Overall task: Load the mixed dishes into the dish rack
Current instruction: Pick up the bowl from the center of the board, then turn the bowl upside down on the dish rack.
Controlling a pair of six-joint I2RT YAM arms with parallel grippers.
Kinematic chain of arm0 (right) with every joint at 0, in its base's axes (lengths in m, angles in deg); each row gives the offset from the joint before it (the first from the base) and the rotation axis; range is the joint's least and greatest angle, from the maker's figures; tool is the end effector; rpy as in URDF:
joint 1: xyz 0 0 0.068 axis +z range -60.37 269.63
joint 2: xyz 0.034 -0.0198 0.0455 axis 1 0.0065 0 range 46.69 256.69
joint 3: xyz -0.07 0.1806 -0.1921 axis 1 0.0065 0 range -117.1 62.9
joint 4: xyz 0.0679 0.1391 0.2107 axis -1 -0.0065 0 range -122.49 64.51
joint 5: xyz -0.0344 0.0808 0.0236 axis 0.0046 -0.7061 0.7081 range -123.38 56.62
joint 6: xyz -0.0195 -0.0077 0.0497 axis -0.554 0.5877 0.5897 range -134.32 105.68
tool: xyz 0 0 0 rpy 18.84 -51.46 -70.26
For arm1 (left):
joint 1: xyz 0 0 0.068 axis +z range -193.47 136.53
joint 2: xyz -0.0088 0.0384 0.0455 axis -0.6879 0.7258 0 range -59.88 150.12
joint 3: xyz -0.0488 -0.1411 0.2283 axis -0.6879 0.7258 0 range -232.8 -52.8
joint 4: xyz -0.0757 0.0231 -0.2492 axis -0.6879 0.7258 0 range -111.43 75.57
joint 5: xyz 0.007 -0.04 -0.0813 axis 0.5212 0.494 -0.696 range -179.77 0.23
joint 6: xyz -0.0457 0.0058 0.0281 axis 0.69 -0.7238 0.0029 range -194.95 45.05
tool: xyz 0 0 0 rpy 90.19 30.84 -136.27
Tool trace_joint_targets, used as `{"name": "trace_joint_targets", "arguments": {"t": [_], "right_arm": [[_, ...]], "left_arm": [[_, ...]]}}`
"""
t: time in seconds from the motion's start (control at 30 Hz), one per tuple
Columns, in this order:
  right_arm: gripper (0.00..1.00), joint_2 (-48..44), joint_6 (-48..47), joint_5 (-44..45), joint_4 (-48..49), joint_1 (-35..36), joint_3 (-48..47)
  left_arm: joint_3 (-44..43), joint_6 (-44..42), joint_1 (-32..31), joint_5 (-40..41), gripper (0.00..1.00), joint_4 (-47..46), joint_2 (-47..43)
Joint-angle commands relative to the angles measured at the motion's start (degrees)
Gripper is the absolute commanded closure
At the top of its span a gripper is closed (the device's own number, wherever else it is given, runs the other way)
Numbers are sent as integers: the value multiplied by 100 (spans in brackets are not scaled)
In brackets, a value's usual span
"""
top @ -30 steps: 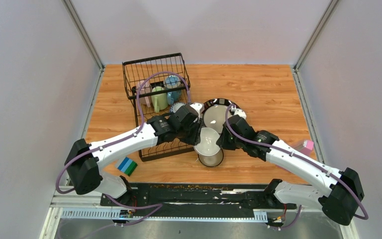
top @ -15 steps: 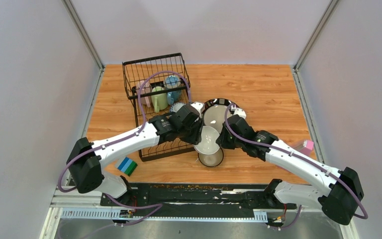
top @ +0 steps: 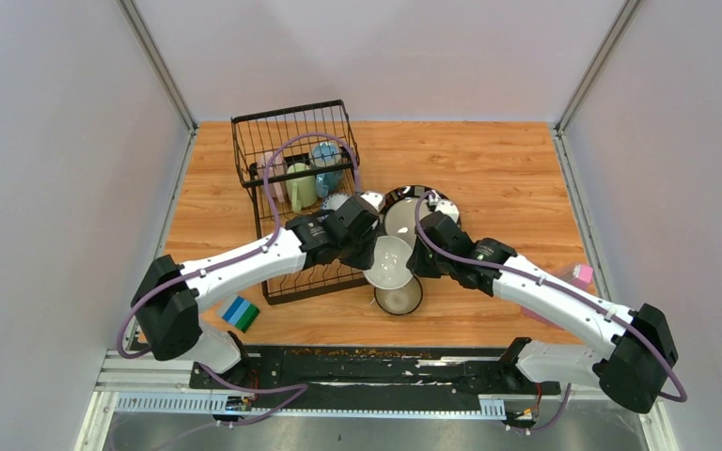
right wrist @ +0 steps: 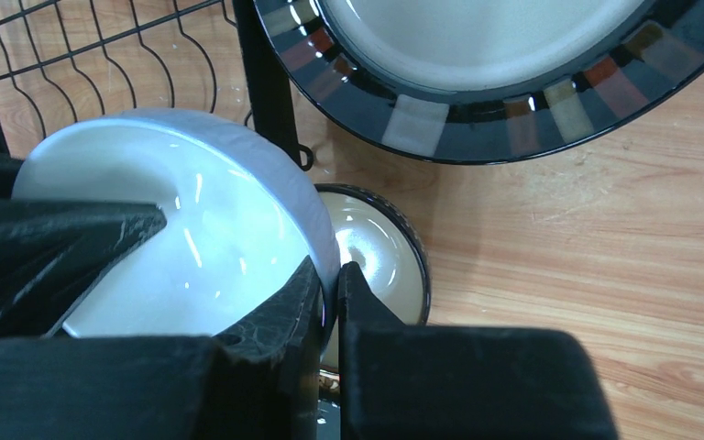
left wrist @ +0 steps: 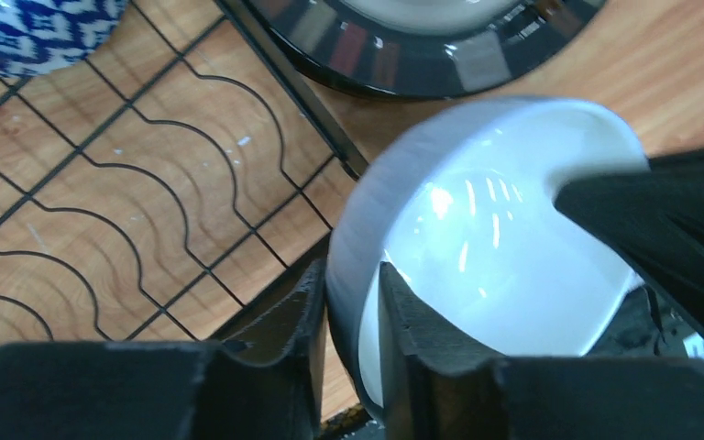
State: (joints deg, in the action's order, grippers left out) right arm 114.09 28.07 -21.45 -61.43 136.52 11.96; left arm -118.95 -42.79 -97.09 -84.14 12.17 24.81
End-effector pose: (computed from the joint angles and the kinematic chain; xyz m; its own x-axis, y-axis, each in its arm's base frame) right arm 0.1672 0.1679 0.2590 -0.8234 0.0857 -0.5610 -0.0988 0.9518 0.2904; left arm 0.1892 -0.2508 0.2689 -0.8039 0.1983 -0.5608 0.3989 0.8790 -0.2611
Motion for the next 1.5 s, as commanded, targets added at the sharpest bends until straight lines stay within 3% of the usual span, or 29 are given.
{"name": "trace_joint_targets", "arguments": {"t": [0.0, 0.1, 0.23, 0.6, 0.63, 0.7, 0.8, 1.0, 1.23, 1.47], "right_arm": [[100, -121, -12, 190, 166, -14, -294], [100, -126, -1, 117, 165, -11, -302], [91, -116, 85, -172, 204, -29, -329], [74, -113, 117, -862, 511, -86, -263], [65, -139, 108, -940, 532, -114, -255], [35, -218, 210, -1083, 544, -239, -212], [20, -388, 177, -2101, 826, -672, -92], [15, -716, 165, -3708, 1549, -1258, 114], [12, -1057, 752, -4587, 2326, -1771, 512], [11, -1200, 1027, -5108, 2939, -1918, 708]], "left_arm": [[-188, -186, 19, 16, 79, 190, 42], [-188, -192, 20, 9, 90, 170, 54], [-172, -170, 19, 8, 100, 130, 57], [59, -113, 51, -119, 100, -233, -161], [111, -109, 86, -169, 100, -272, -191], [251, -64, 195, -376, 100, -443, -266], [466, 59, 400, -816, 100, -778, -404], [1200, 459, 990, -1847, 100, -1915, -1024], [2149, 1175, 1611, -2845, 100, -3586, -1752], [2657, 1658, 2115, -3406, 100, -4527, -2206]]}}
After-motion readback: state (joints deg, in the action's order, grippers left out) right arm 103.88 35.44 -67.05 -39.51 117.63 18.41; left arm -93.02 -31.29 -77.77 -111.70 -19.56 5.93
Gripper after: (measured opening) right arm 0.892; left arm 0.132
